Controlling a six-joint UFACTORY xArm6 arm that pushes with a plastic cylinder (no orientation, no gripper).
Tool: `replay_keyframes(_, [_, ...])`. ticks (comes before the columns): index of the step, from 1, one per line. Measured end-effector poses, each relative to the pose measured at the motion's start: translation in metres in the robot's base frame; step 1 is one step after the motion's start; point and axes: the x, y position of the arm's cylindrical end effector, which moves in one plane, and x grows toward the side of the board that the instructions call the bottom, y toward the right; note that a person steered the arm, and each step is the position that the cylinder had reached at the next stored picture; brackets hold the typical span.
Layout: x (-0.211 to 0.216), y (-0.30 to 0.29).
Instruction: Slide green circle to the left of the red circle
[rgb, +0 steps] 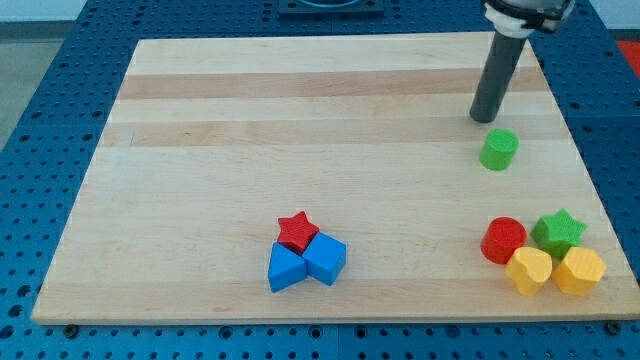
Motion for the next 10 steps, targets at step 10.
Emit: replay_keyframes(10, [0.120, -0.002])
